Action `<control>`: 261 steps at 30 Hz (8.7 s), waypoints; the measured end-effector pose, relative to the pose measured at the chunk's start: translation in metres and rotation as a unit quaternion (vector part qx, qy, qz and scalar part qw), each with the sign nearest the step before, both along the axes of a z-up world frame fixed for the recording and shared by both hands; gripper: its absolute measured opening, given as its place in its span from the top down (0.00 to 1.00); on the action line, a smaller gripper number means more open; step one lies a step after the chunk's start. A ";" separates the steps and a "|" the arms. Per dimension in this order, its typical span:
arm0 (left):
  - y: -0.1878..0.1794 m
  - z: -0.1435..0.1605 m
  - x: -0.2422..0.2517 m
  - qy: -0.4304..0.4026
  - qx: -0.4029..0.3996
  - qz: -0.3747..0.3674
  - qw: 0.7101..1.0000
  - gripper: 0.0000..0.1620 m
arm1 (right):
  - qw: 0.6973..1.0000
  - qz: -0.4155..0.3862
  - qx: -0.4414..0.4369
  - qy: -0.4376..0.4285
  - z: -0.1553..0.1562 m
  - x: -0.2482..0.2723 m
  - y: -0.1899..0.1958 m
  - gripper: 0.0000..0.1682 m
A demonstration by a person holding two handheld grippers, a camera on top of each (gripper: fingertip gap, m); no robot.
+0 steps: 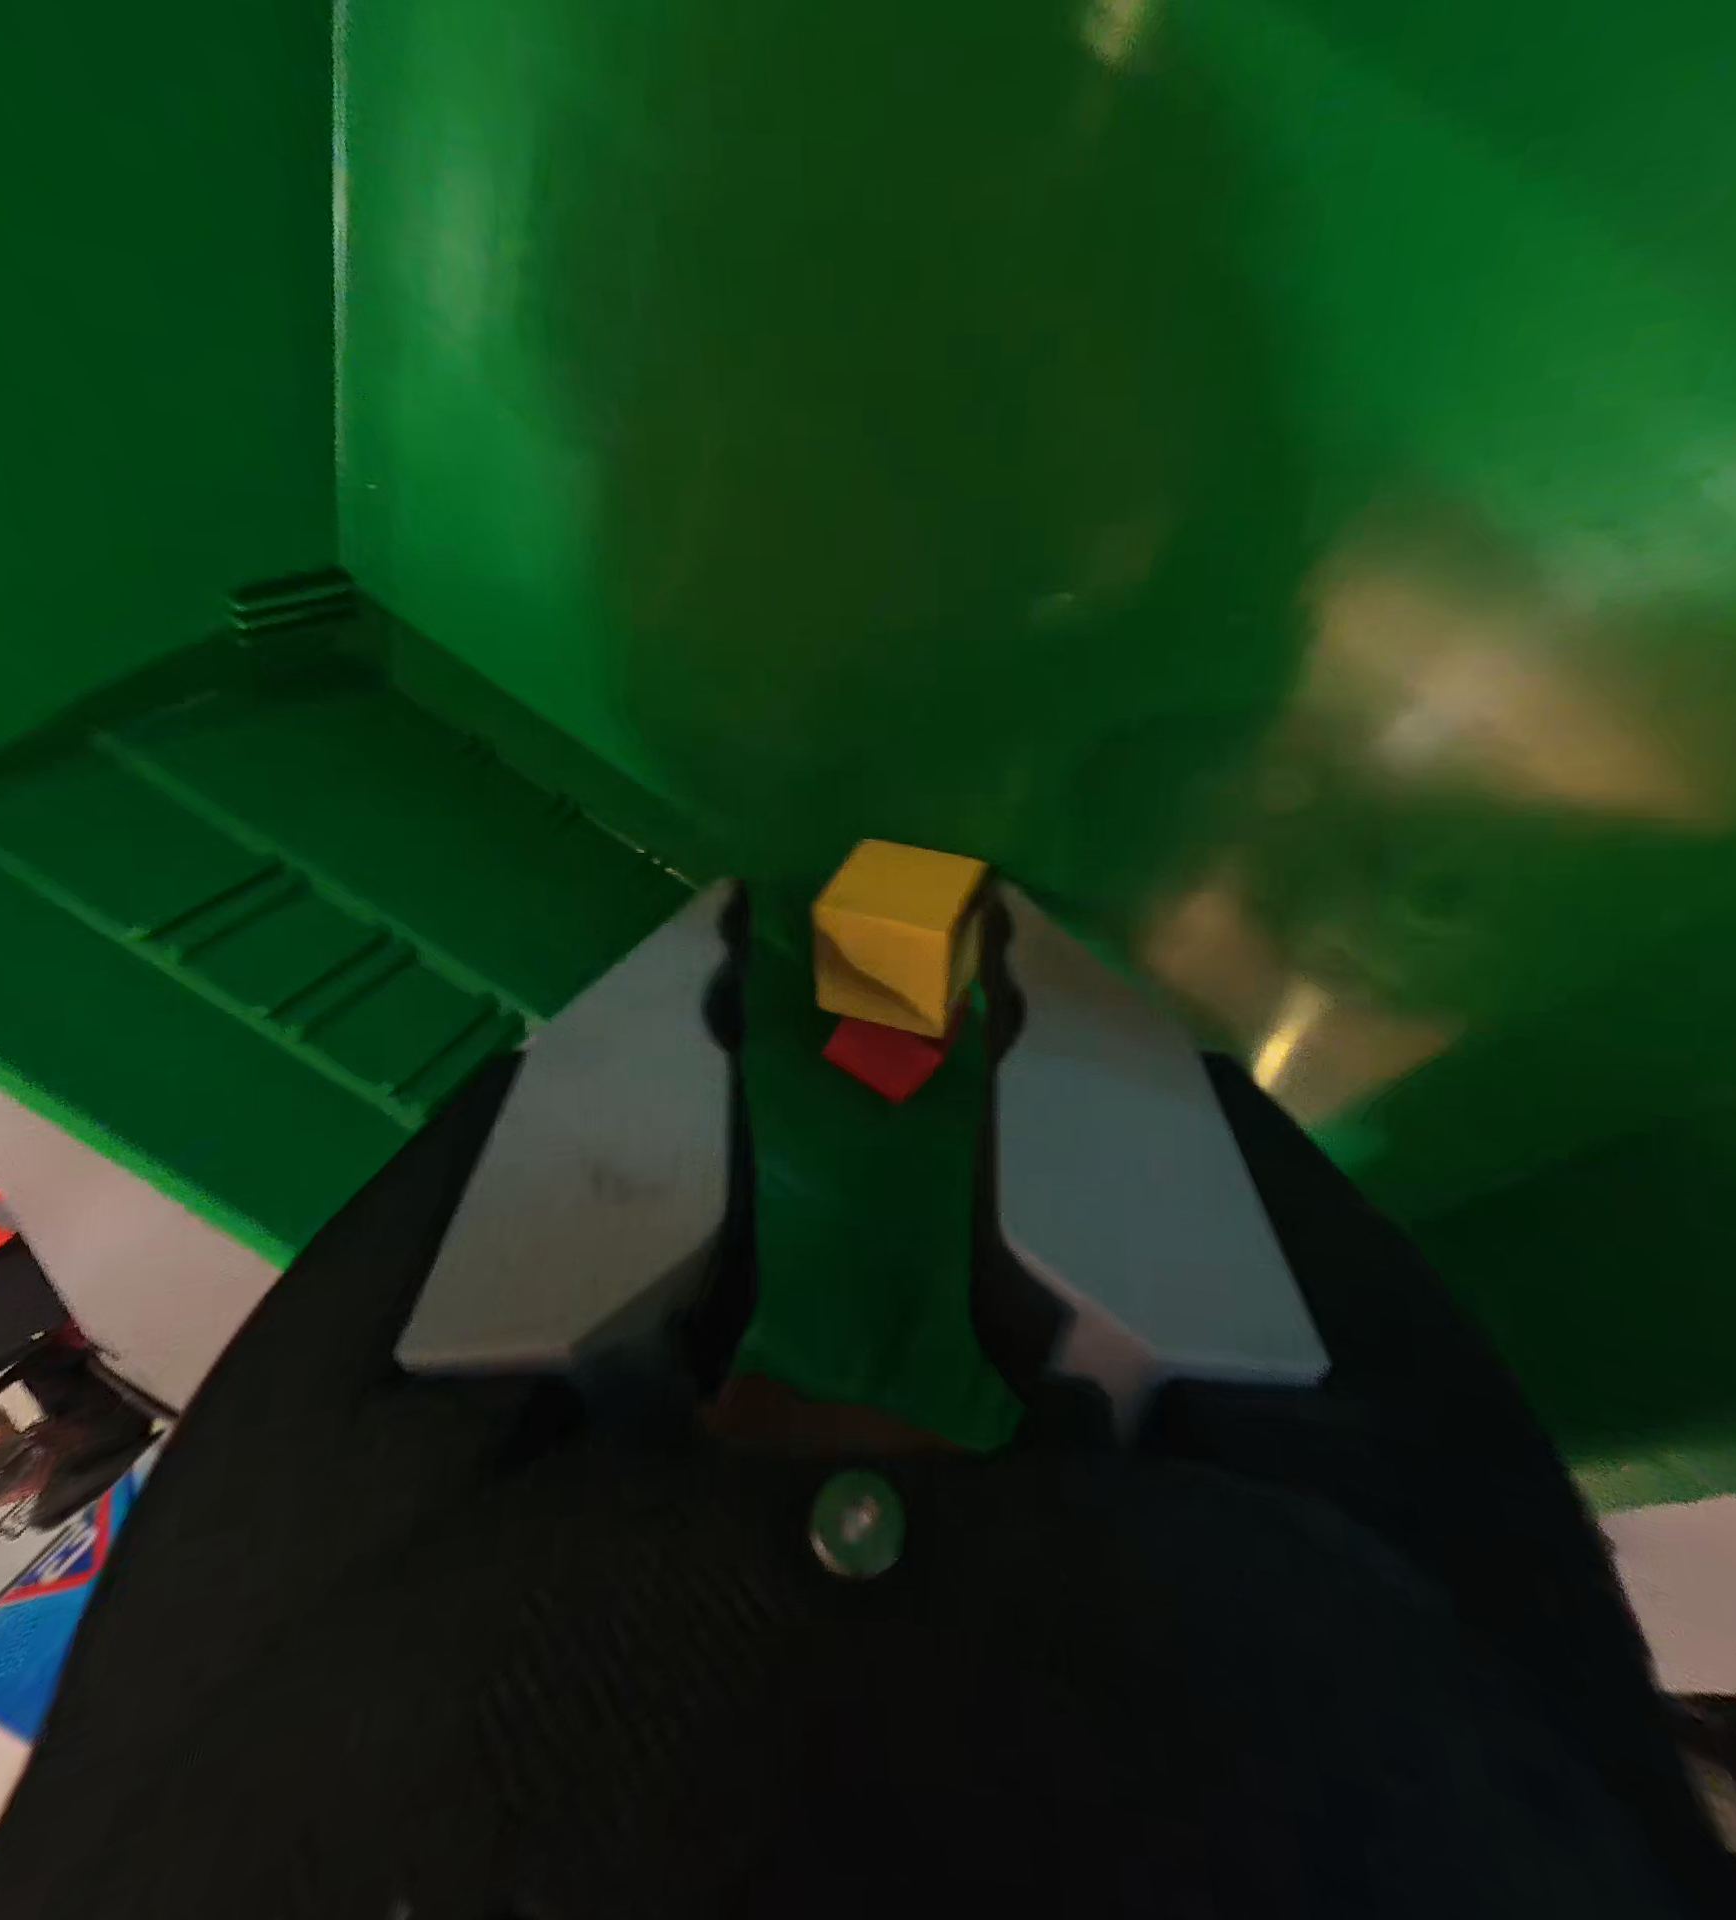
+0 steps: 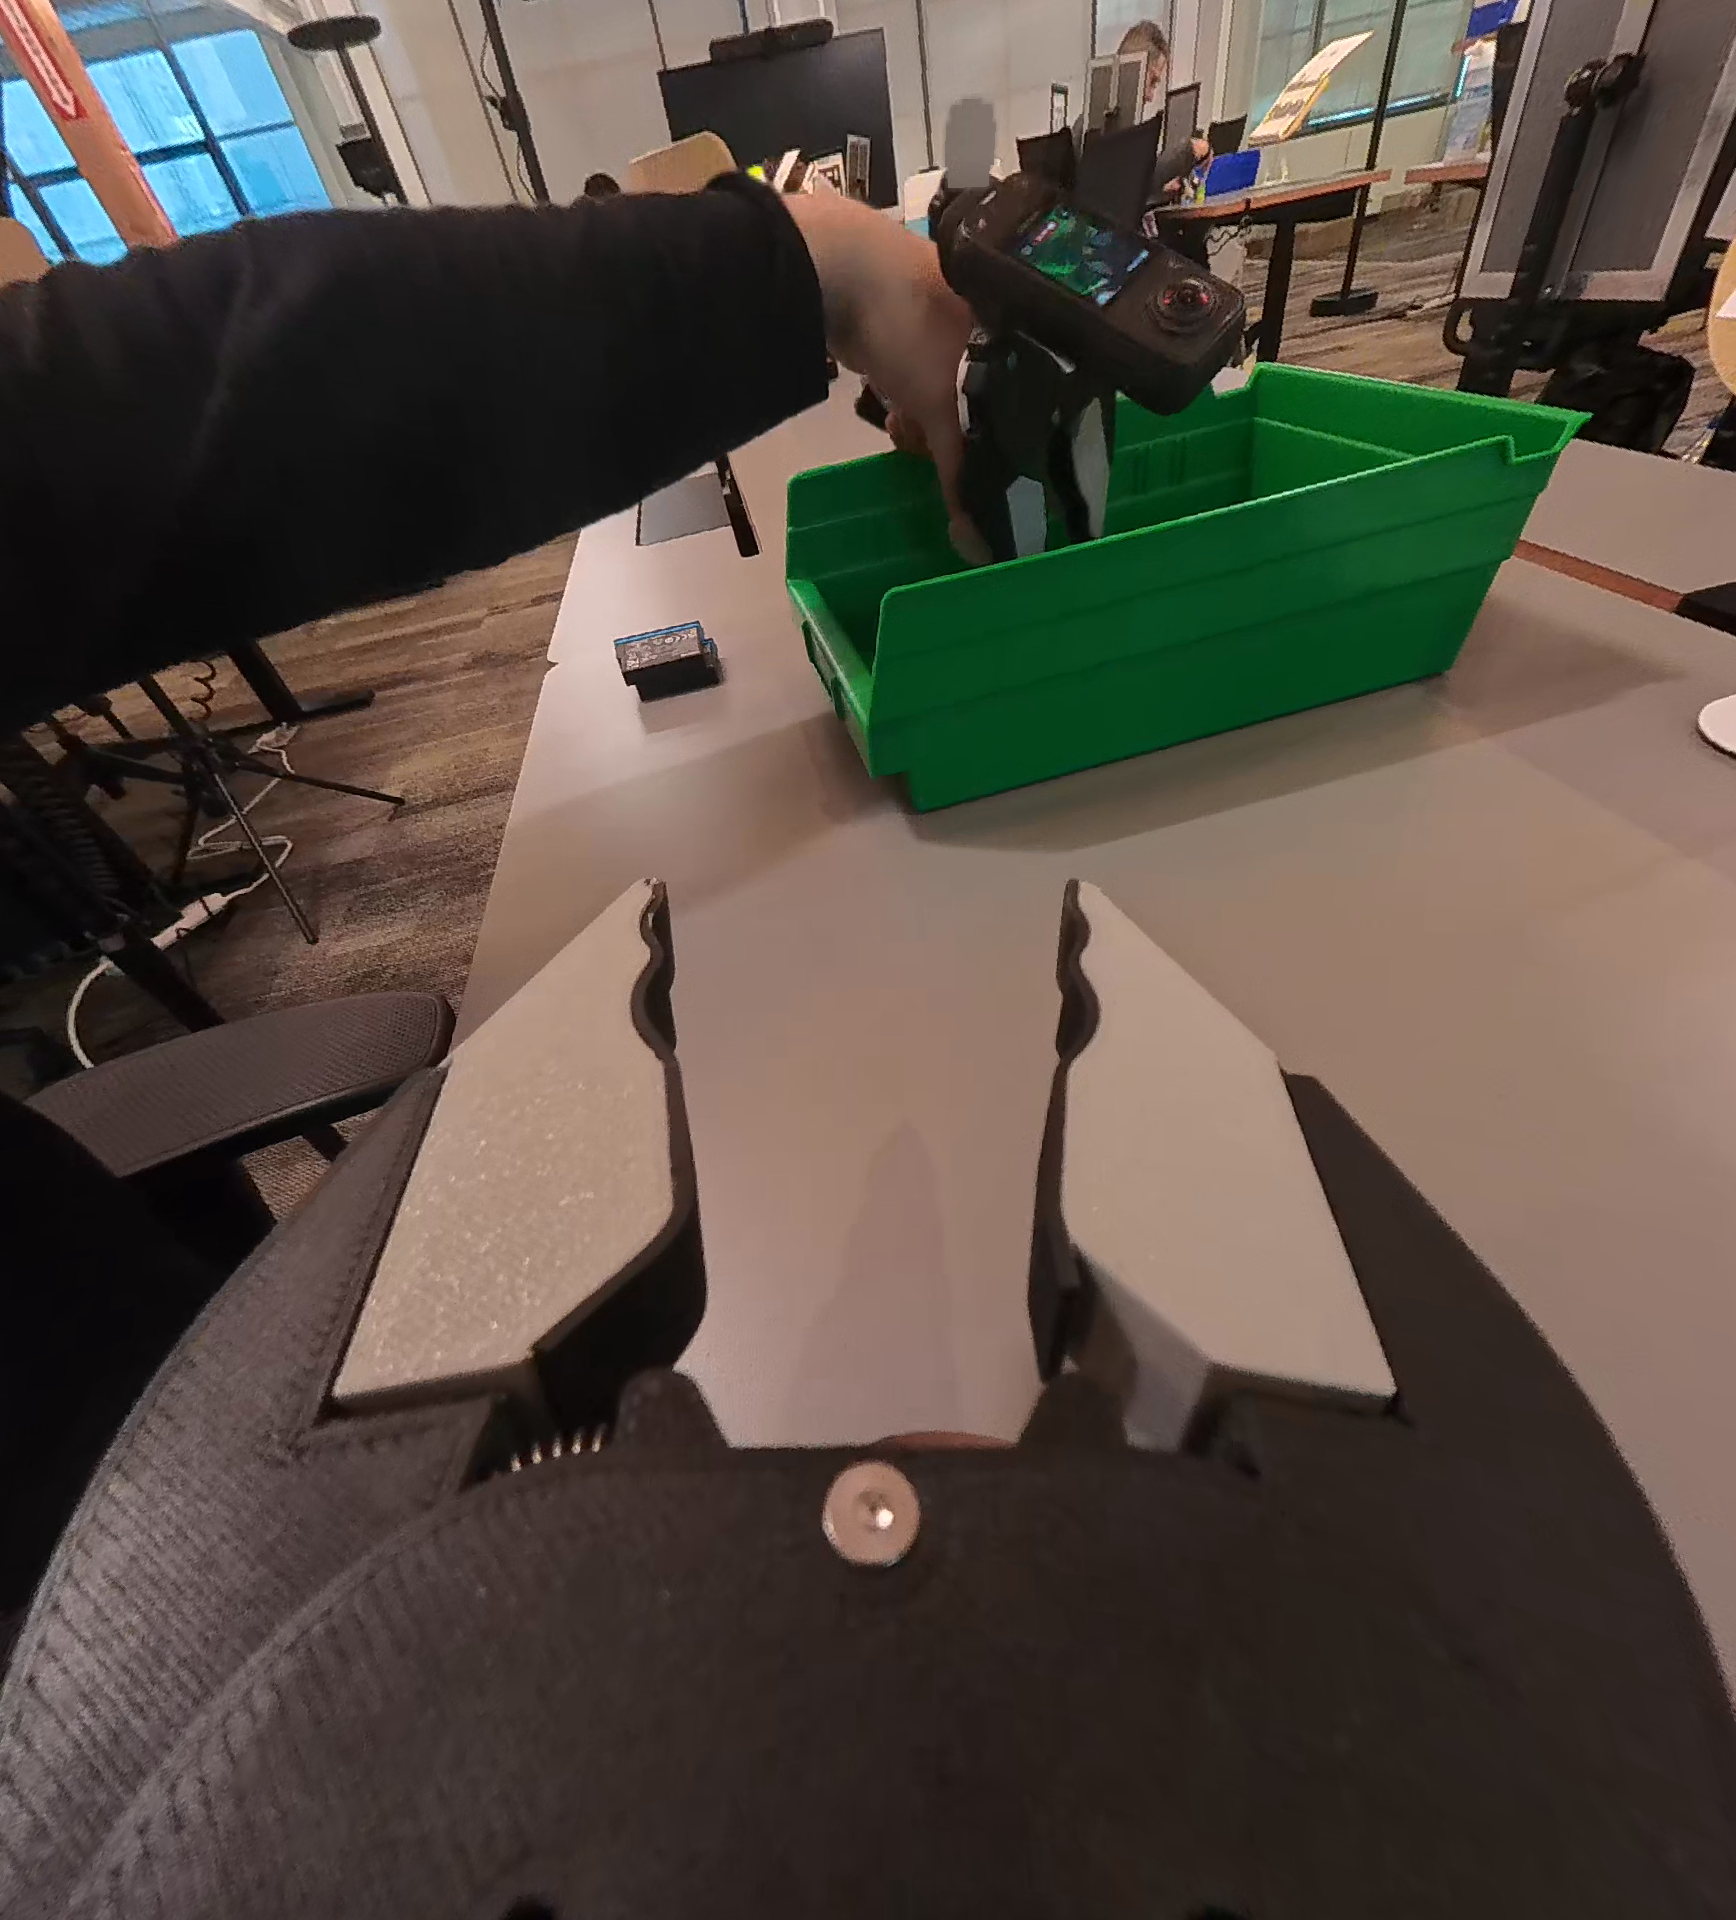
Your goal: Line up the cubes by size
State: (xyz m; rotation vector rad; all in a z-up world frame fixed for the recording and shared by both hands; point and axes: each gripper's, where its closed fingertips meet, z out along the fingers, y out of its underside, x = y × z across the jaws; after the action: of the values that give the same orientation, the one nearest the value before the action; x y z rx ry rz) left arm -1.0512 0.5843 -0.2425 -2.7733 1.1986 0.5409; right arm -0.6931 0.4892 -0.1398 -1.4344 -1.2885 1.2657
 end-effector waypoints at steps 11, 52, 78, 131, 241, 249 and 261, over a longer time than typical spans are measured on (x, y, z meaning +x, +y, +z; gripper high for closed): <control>0.005 0.046 0.024 -0.033 0.121 -0.073 0.989 0.84 | 1.000 0.012 0.002 -0.011 -0.005 -0.003 -0.007 0.58; -0.121 0.146 0.394 -0.308 0.560 -0.483 0.598 0.84 | 0.951 0.173 -0.235 0.105 0.042 0.012 -0.030 0.85; -0.038 0.113 0.349 -0.282 0.556 -0.248 0.742 1.00 | 0.983 -0.087 0.160 -0.032 0.092 0.107 0.059 0.85; -0.035 0.048 0.362 -0.339 0.409 -0.182 0.828 0.94 | 0.989 -0.080 0.119 -0.028 0.115 0.063 0.067 0.68; -0.062 0.149 0.378 -0.272 0.576 -0.418 0.648 0.88 | 0.998 0.037 -0.047 0.021 0.040 0.020 0.019 0.68; -0.065 0.139 0.388 -0.235 0.575 -0.447 0.643 0.88 | 0.995 0.046 -0.083 0.024 0.039 0.020 0.019 0.76; -0.068 0.135 0.397 -0.240 0.569 -0.453 0.643 0.88 | 0.999 0.029 -0.033 -0.004 0.031 0.015 0.018 0.89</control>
State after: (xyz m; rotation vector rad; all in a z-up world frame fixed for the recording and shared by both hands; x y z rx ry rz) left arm -0.6543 0.5160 -0.1077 -0.9449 1.2218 0.2260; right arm -0.6777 0.5073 -0.1092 -1.4582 -1.3140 1.3535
